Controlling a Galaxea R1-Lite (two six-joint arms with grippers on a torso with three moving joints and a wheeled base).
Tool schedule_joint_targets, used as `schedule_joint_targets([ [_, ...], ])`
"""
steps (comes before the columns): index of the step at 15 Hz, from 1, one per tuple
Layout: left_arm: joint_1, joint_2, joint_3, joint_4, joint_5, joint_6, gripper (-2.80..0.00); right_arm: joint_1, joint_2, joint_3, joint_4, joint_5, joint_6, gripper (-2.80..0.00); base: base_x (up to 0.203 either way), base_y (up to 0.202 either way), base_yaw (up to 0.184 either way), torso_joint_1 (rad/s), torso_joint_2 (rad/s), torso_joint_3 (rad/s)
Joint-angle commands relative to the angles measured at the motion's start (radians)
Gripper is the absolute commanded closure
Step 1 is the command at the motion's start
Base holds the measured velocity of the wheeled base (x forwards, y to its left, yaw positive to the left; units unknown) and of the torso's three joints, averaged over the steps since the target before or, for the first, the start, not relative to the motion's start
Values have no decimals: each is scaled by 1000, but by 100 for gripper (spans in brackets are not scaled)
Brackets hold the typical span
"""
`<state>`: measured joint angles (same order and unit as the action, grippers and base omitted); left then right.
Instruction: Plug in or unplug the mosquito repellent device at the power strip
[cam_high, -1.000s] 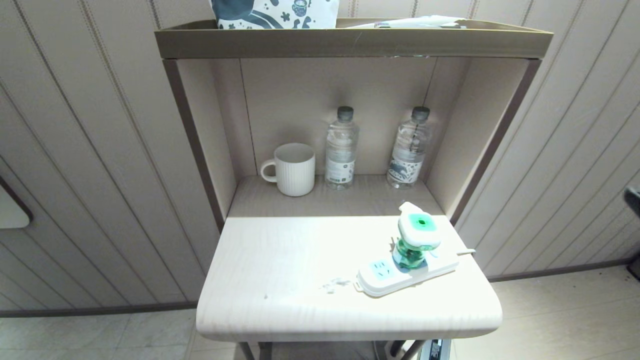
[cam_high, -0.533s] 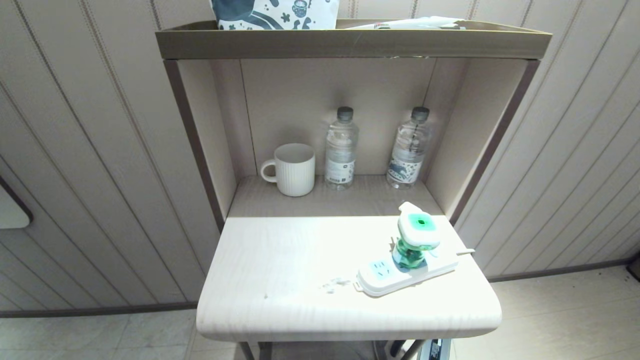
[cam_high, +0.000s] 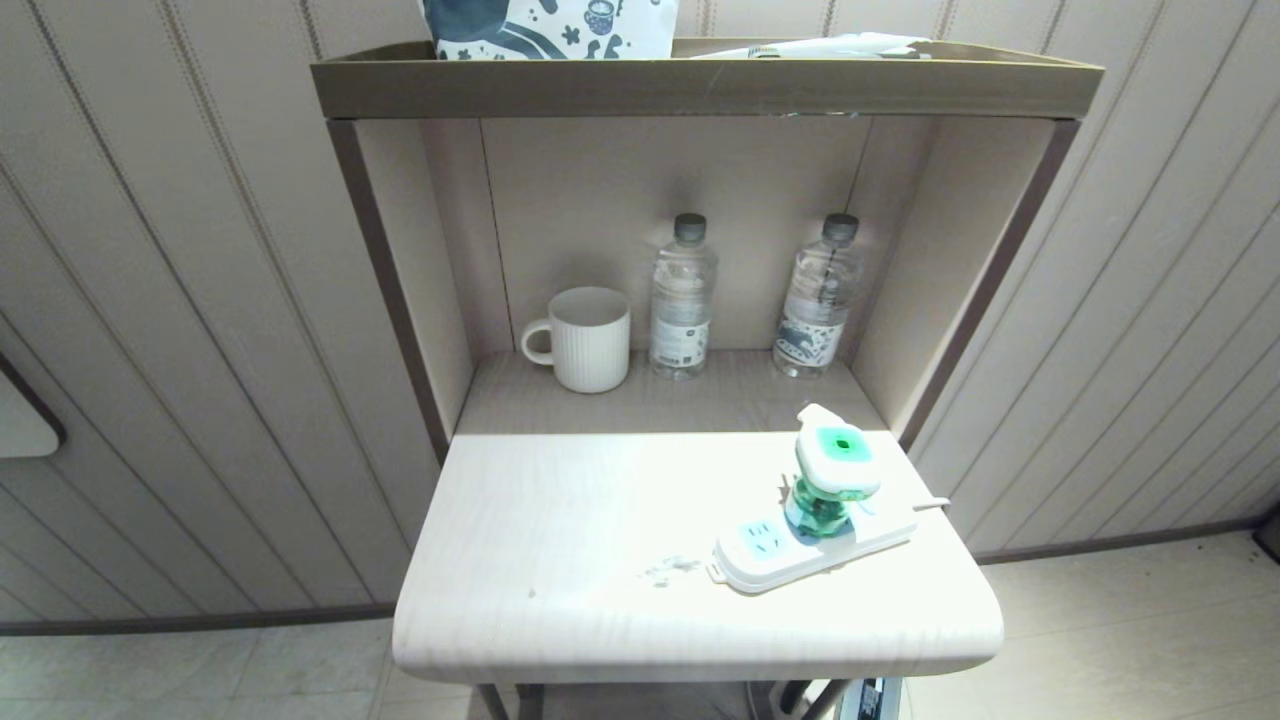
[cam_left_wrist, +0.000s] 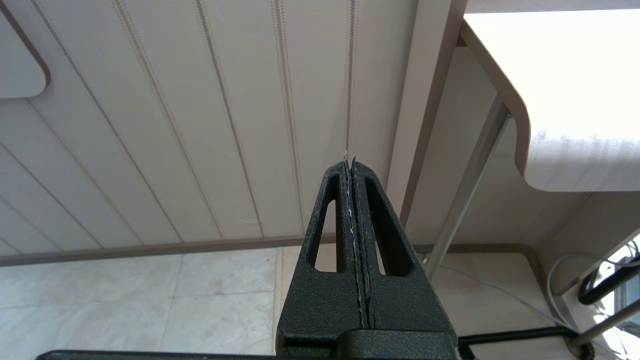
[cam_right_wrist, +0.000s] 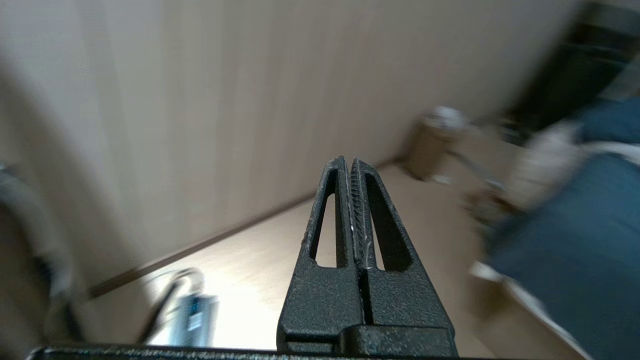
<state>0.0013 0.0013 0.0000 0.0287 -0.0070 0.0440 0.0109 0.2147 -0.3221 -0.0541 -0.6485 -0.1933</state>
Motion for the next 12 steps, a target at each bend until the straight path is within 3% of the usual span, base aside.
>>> schedule_joint_targets([
  [1, 0, 0, 0, 0, 1, 0, 0, -6, -95, 14, 92, 213, 71, 0, 0, 0, 0, 0, 0, 0],
  [3, 0, 0, 0, 0, 1, 0, 0, -6, -101, 28, 203, 379, 193, 0, 0, 0, 0, 0, 0, 0],
  [4, 2, 0, 0, 0, 1, 0, 0, -6, -105, 64, 229, 417, 215, 0, 0, 0, 0, 0, 0, 0],
  [8, 0, 0, 0, 0, 1, 0, 0, -5, -205, 220, 221, 495, 168, 0, 0, 0, 0, 0, 0, 0],
  [11, 0, 0, 0, 0, 1, 0, 0, -4, -215, 243, 181, 549, 159, 0, 0, 0, 0, 0, 0, 0],
  [12, 0, 0, 0, 0, 1, 0, 0, -4, -215, 253, 179, 610, 149, 0, 0, 0, 0, 0, 0, 0],
])
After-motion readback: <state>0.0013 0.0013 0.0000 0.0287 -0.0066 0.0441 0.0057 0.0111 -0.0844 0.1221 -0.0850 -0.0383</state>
